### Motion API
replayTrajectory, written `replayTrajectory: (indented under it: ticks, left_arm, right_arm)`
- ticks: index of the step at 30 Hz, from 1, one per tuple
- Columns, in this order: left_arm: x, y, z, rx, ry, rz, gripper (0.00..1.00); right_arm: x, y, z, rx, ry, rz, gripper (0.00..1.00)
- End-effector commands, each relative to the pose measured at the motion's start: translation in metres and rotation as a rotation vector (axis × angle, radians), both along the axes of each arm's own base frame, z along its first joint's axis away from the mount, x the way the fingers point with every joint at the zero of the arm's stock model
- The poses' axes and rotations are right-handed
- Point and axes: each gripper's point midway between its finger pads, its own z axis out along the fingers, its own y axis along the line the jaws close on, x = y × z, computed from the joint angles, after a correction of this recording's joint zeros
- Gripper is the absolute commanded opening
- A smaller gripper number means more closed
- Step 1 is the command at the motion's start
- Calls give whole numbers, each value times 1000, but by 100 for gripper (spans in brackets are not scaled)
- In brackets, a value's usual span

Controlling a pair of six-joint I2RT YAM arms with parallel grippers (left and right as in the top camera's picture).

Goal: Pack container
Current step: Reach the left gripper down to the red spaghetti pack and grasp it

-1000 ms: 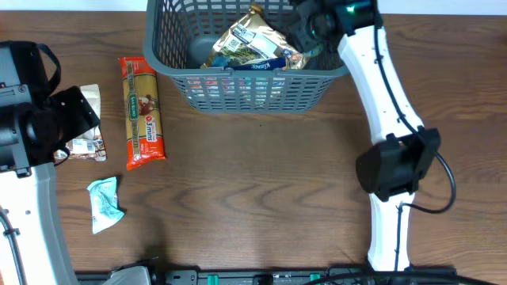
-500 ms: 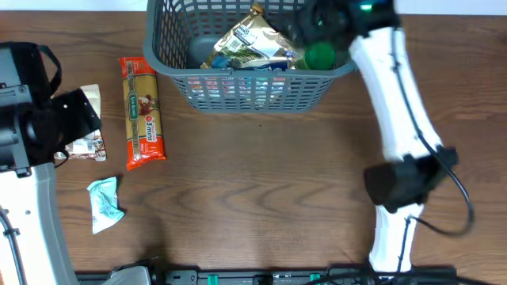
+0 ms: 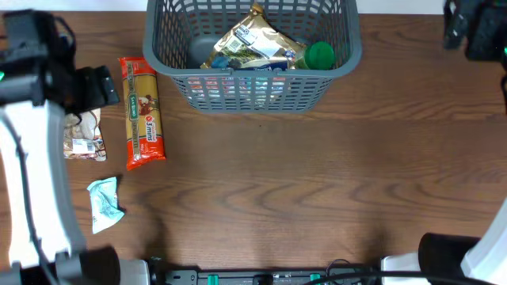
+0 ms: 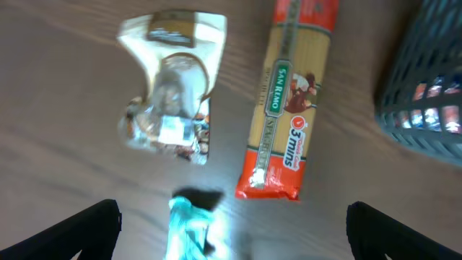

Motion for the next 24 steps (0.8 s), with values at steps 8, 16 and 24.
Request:
replayTrajectory:
  ticks: [8, 16, 24]
  left_arm:
    - [55, -26, -87, -84, 156, -303, 99]
    - [87, -39, -154, -99, 227, -349, 99]
    - [96, -41, -212, -119, 308, -351, 99]
  right_arm:
    - [11, -24, -41, 98, 125, -62, 99]
    - [16, -24, -47, 102, 139, -60, 99]
    - [19, -25, -48, 102, 140, -60, 99]
